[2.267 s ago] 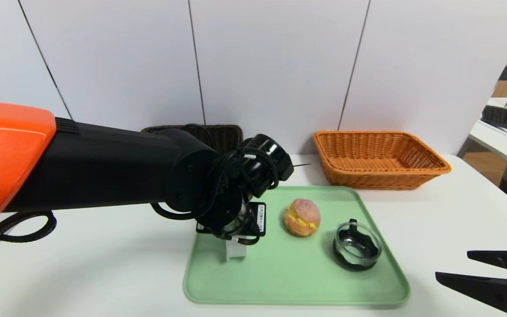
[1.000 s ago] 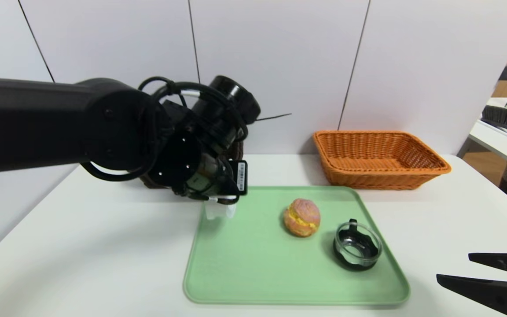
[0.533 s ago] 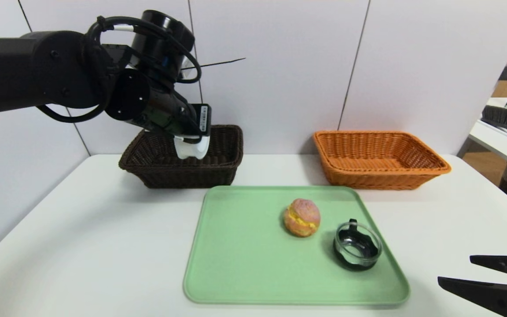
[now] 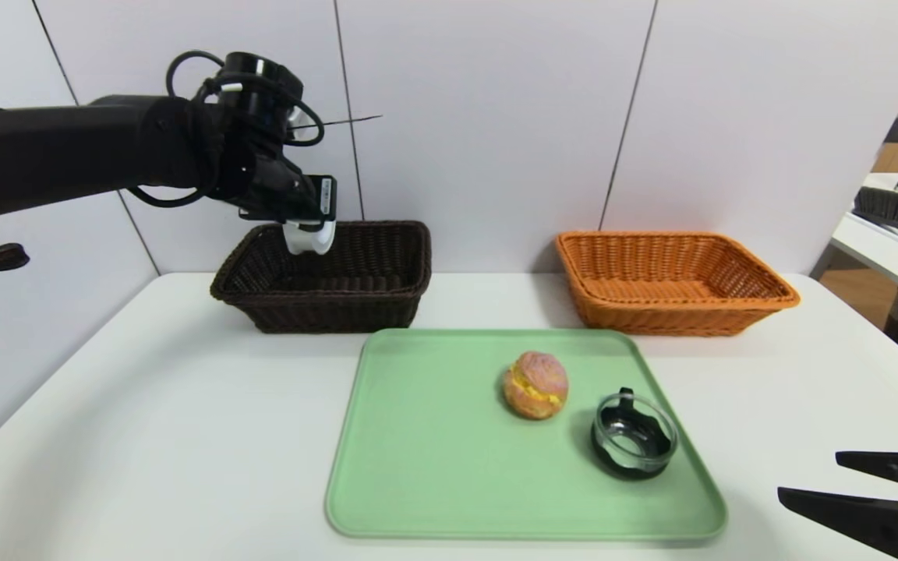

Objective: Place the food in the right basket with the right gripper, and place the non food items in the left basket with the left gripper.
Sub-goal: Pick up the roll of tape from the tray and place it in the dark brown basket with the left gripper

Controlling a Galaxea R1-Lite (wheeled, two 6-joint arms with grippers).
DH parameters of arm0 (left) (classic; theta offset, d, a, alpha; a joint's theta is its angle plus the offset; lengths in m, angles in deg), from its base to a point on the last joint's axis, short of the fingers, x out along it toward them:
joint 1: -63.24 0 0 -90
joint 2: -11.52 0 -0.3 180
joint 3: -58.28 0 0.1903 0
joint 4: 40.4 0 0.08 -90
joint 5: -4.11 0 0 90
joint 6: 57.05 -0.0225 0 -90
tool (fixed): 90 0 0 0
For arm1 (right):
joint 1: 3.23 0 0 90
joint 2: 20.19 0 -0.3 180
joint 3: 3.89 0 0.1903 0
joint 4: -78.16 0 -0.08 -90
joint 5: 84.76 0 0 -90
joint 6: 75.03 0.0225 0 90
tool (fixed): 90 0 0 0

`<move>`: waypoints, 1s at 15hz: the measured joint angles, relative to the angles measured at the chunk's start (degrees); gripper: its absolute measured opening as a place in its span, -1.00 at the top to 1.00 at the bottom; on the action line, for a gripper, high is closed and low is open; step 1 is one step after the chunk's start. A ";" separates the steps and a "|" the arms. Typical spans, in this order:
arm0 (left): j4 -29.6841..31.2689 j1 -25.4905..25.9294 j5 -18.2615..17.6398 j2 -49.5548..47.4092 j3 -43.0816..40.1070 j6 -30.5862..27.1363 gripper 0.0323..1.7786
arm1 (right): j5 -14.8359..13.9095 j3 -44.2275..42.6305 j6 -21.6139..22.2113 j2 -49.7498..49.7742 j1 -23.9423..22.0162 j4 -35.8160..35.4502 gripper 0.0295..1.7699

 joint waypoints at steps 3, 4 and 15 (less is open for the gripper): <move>2.74 2.97 -0.20 3.69 0.09 -0.46 0.36 | -0.02 0.28 0.02 0.06 -0.16 -0.05 -0.92; 3.39 3.88 -0.33 4.83 0.09 -0.59 0.36 | -0.02 0.37 0.00 0.11 -0.16 0.00 -0.92; 1.54 4.92 -0.59 10.20 0.11 -0.38 0.36 | -0.06 0.80 0.11 0.72 -0.24 0.00 -0.92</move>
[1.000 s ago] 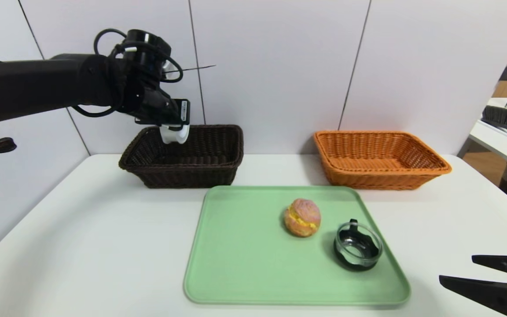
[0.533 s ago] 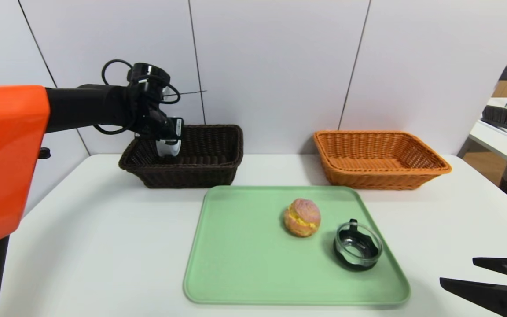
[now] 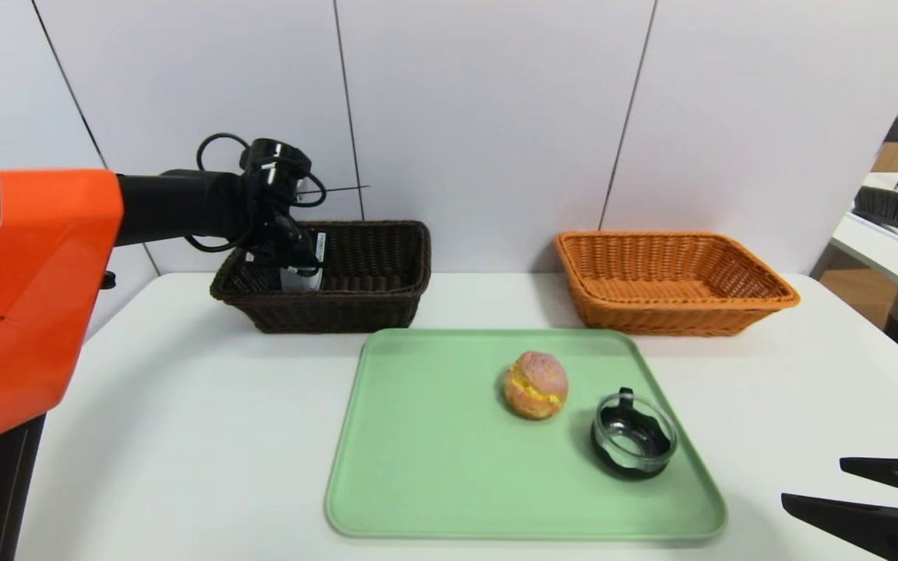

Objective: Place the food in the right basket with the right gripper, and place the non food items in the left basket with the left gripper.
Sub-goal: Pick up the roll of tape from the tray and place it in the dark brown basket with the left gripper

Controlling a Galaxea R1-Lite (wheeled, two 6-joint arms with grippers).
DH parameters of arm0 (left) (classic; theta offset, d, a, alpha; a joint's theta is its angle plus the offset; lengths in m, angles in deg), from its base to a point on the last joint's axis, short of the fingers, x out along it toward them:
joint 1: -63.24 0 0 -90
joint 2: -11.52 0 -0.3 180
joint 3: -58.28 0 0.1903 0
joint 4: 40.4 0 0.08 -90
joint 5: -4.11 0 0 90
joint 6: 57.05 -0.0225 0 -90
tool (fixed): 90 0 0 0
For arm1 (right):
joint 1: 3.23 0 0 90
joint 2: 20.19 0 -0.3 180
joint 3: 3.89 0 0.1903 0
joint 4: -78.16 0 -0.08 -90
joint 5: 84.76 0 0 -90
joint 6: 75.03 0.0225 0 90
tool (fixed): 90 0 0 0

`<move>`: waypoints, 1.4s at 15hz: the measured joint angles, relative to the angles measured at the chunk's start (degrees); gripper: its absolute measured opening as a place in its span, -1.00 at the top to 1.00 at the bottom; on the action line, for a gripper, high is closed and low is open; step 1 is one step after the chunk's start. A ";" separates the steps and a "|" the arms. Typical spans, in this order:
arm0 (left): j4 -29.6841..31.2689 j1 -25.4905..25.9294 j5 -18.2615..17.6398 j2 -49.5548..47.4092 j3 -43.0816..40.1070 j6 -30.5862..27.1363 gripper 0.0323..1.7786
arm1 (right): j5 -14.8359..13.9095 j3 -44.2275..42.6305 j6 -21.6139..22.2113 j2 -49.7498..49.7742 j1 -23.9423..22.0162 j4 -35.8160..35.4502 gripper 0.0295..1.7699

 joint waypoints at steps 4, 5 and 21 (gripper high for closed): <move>0.15 0.17 0.11 0.22 0.00 0.05 0.36 | 0.01 0.00 0.02 0.09 0.00 0.00 -0.92; 0.28 0.22 0.12 0.22 0.00 0.02 0.36 | 0.01 0.00 0.00 0.13 0.00 0.02 -0.92; 0.99 0.11 0.23 -4.66 0.17 -2.55 -0.66 | 0.20 0.00 -0.11 0.22 0.00 0.02 -0.92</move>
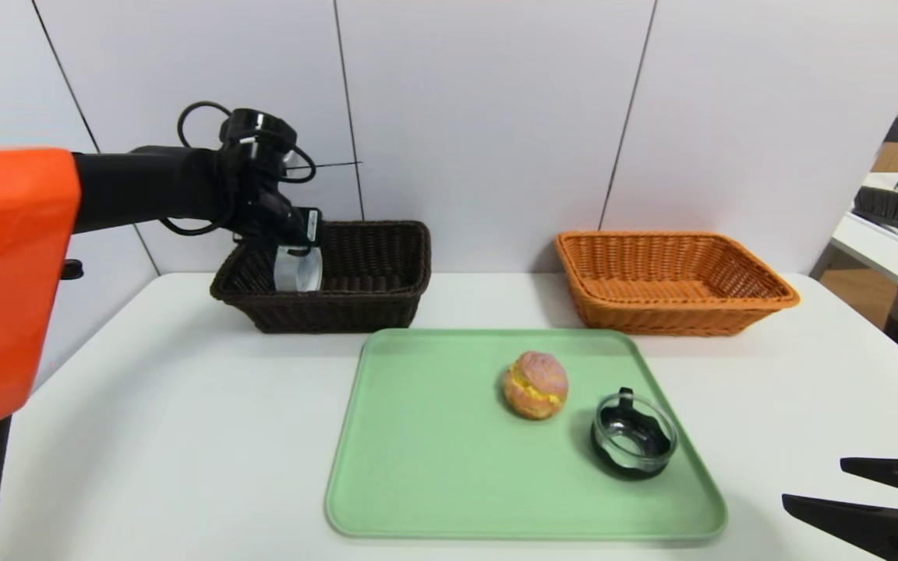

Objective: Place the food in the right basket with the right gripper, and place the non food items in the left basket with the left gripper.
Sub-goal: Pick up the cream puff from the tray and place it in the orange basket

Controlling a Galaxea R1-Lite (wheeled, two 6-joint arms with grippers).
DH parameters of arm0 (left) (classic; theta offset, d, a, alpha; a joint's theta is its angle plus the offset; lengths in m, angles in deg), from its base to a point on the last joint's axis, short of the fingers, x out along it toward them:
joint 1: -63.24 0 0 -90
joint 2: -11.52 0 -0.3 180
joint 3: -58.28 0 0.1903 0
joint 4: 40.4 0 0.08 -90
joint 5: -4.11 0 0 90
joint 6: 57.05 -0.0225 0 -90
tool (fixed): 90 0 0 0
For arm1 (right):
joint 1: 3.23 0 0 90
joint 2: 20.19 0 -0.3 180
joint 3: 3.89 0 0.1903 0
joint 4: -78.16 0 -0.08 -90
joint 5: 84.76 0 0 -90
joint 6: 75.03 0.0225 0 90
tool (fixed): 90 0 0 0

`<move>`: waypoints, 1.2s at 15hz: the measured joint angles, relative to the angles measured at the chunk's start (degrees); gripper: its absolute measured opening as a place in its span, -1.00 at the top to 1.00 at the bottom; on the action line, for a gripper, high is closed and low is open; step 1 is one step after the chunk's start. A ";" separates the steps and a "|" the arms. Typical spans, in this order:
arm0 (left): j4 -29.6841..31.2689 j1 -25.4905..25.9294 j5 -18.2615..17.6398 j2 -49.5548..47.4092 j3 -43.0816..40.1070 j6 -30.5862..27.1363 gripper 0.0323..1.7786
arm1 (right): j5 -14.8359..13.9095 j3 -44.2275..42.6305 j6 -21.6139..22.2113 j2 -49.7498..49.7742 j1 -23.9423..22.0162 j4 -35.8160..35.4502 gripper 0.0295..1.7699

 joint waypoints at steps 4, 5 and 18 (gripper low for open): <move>-0.49 -0.05 0.07 -3.64 -0.02 -1.79 -0.77 | 0.09 0.00 0.00 0.00 0.00 -0.09 -0.92; -0.82 -0.20 0.07 -4.69 -0.06 -1.89 -0.78 | 0.09 0.00 0.00 0.00 0.00 -0.09 -0.92; -24.91 -18.25 -0.15 -23.02 -13.29 8.85 -0.88 | 0.00 -0.39 0.09 0.61 0.05 -1.05 -0.92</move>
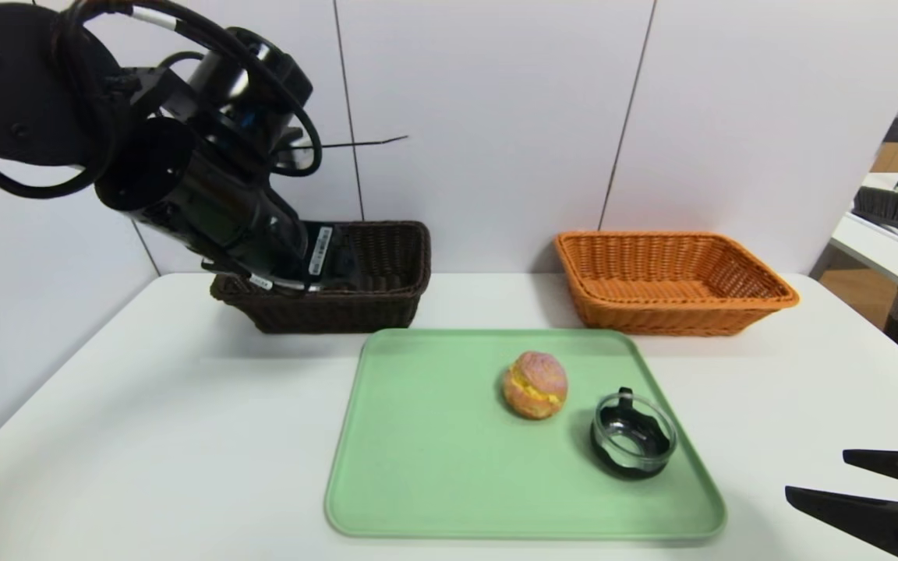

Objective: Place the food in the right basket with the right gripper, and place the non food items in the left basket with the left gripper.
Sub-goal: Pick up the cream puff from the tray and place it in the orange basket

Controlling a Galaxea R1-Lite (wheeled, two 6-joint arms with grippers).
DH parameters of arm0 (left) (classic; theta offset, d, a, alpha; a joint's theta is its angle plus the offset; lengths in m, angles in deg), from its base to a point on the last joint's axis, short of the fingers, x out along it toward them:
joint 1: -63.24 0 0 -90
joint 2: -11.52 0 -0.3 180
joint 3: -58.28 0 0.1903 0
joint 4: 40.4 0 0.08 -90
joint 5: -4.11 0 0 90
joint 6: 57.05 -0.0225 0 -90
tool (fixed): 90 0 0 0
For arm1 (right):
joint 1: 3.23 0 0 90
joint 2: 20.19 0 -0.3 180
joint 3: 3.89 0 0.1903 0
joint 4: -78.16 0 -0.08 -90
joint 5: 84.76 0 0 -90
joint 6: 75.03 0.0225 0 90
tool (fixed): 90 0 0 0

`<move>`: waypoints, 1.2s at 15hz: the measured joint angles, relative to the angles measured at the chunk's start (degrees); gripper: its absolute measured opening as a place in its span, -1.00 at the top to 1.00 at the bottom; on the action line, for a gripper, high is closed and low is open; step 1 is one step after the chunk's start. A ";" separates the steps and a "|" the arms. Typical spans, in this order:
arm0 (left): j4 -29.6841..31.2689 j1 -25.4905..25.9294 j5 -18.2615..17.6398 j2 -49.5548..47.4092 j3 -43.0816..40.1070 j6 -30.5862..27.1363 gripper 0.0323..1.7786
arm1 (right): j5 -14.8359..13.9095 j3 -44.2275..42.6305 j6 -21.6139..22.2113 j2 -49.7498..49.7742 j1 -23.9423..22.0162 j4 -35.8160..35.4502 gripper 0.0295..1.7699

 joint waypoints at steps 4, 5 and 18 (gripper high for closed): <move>0.57 -5.90 0.00 -3.91 -8.52 5.52 -0.90 | 0.28 -0.57 -0.11 -0.24 0.13 -0.90 -0.92; 1.27 -6.78 -0.09 -4.61 -10.14 6.25 -0.90 | 0.33 -0.94 -0.15 -0.35 0.26 -0.94 -0.92; 14.71 -9.50 -15.97 -11.06 -22.93 5.71 -0.90 | 2.33 -17.34 -0.48 -17.16 9.42 -4.49 -0.92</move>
